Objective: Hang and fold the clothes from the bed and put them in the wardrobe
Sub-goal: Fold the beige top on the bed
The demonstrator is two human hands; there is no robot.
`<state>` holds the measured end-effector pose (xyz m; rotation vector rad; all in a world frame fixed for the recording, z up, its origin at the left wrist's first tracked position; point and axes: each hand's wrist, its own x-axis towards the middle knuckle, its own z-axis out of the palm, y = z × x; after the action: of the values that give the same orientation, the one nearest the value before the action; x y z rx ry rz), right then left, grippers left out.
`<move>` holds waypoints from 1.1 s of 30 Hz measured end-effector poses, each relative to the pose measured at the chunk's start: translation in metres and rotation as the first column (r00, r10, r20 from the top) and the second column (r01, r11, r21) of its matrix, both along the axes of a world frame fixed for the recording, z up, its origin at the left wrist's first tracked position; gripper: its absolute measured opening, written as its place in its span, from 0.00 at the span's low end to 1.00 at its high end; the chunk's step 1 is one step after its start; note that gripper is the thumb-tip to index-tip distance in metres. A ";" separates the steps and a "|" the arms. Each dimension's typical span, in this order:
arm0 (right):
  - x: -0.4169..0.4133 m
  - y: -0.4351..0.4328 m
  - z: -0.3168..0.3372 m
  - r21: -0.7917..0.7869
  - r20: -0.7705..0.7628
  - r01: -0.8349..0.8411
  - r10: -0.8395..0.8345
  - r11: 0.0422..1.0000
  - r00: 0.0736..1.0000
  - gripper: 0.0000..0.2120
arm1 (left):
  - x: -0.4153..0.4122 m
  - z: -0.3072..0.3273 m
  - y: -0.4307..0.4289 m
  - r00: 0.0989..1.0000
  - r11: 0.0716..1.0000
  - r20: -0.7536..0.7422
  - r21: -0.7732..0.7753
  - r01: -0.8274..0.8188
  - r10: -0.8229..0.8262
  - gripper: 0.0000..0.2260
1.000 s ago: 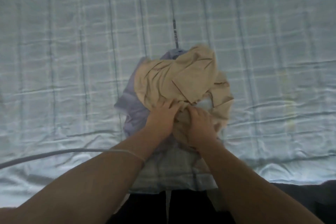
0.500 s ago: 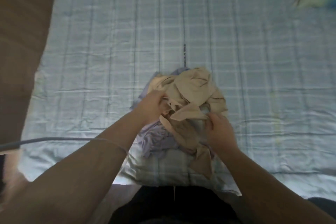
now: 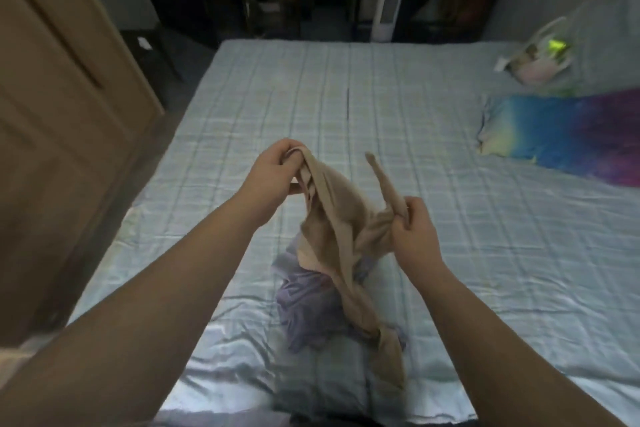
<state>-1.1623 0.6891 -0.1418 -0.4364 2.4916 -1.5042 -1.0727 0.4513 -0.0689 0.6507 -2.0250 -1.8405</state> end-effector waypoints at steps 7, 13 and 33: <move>0.069 -0.061 0.086 -0.084 -0.031 -0.369 0.368 0.926 0.930 0.24 | 0.050 0.097 0.001 0.990 0.993 -0.096 -0.065 0.093 -0.099 0.08; 0.105 -0.118 0.132 0.000 -0.135 -0.419 0.415 0.908 0.900 0.17 | 0.085 0.139 -0.008 0.992 0.985 -0.096 -0.160 0.070 -0.087 0.05; 0.106 -0.167 0.203 -0.750 0.277 -0.227 0.606 0.622 0.746 0.24 | 0.158 0.012 -0.101 0.826 0.913 0.563 -0.315 0.258 -0.039 0.40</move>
<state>-1.0565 0.5217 0.0612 -0.5967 1.2287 -1.9380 -0.9148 0.3502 -0.0569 1.0074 -2.7817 -1.3539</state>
